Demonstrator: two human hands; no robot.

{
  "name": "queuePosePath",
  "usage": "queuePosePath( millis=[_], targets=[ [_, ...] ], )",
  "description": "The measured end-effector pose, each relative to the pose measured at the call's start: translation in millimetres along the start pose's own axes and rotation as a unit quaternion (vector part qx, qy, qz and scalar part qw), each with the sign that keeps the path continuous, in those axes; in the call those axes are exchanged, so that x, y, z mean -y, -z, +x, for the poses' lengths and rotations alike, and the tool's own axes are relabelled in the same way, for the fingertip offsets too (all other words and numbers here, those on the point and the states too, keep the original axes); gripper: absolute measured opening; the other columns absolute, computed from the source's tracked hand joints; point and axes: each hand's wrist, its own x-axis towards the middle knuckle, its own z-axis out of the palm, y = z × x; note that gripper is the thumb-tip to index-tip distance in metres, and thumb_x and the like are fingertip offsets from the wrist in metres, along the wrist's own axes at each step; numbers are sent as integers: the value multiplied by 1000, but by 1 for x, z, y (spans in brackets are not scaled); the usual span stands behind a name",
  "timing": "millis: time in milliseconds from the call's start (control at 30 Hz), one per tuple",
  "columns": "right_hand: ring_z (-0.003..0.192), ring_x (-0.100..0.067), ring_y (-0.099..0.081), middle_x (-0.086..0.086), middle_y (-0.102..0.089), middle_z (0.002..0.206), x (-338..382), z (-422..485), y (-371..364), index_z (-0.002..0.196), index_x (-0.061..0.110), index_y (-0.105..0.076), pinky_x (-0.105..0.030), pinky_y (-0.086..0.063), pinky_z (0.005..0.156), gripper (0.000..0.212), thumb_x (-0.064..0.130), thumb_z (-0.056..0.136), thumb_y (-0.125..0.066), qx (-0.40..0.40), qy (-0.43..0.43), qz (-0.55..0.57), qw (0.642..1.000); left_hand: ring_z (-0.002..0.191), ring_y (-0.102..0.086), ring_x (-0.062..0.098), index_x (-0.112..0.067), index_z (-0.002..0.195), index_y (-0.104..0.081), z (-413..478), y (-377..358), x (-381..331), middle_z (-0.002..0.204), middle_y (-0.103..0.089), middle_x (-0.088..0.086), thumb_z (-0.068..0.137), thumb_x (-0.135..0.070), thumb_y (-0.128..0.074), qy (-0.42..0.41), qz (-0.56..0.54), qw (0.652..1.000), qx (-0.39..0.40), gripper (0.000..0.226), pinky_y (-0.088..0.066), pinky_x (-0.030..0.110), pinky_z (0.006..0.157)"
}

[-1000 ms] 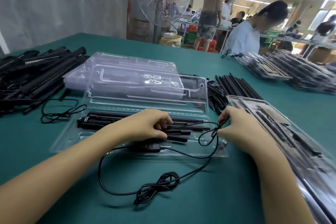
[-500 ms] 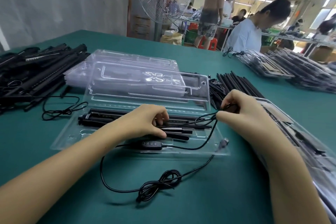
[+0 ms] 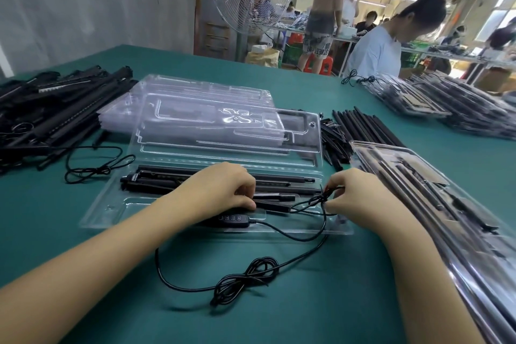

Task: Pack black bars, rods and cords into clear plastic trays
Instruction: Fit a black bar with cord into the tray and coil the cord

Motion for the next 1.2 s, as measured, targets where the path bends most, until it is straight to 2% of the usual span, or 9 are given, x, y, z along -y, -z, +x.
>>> queuePosePath(
  millis=[167,300,433,567,667,833,933,1067,1200],
  targets=[
    [55,-7,-55,1,-63,105,0,-1,-1,127,30,-55,-10,-45,46,53,7,80,-66,25,54,35,998,82,-53,8,-26,90,-59,-1,5,-5,82,-54,-14,87,-47,-58,-37,87,995,12,21,-43,26,71],
    [62,-13,-60,10,-59,95,2,-2,2,91,36,-59,-14,-47,46,31,9,81,-69,-1,87,63,994,87,-55,13,-26,103,-54,-2,11,-11,91,-57,-11,87,-63,-43,-53,138,987,57,42,-39,27,68],
    [78,-27,-66,6,-66,92,4,-2,2,85,24,-67,-31,-56,59,15,11,81,-71,-17,88,80,993,79,-54,18,-22,105,-52,-7,11,-19,91,-57,-3,63,-88,-15,-65,193,977,56,87,-43,32,66],
    [57,-14,-63,7,-68,84,6,-2,2,83,22,-68,-39,-58,60,9,17,79,-73,-25,103,106,989,68,-45,22,-18,98,-49,-6,1,-32,85,-53,1,73,-82,-22,-71,251,965,19,74,-26,31,56],
    [48,-11,-55,3,-68,75,8,-2,0,80,18,-71,-37,-55,57,6,20,77,-76,-25,103,119,987,66,-44,22,-19,88,-46,-2,1,-36,76,-46,-1,78,-80,-27,-54,252,966,9,64,-26,30,56],
    [53,1,-55,4,-67,75,8,-3,1,86,20,-73,-9,-42,51,8,22,86,-65,0,121,59,991,76,-58,25,-18,79,-41,0,-6,-35,82,-59,2,79,-79,-22,-42,258,965,-12,64,-28,30,57],
    [67,-17,-62,-5,-67,71,11,-10,0,87,15,-70,-22,-47,61,24,33,91,-54,95,121,23,988,70,-55,24,-16,73,-45,4,-6,-34,76,-58,1,76,-81,-20,-28,266,963,-17,69,-27,29,56],
    [47,-2,-44,9,-53,54,19,-18,-1,86,22,-69,-17,-36,49,46,63,82,-49,154,119,16,981,58,-39,22,-16,57,-32,3,-4,-34,64,-45,1,69,-79,-12,-7,251,968,-28,67,-25,29,54],
    [48,-9,-41,4,-51,53,25,-15,-5,71,11,-62,-22,-33,47,41,48,87,-55,94,121,5,988,55,-37,21,-17,55,-30,3,-6,-39,57,-37,-1,69,-83,-18,17,246,969,-31,69,-26,29,55]
  ],
)
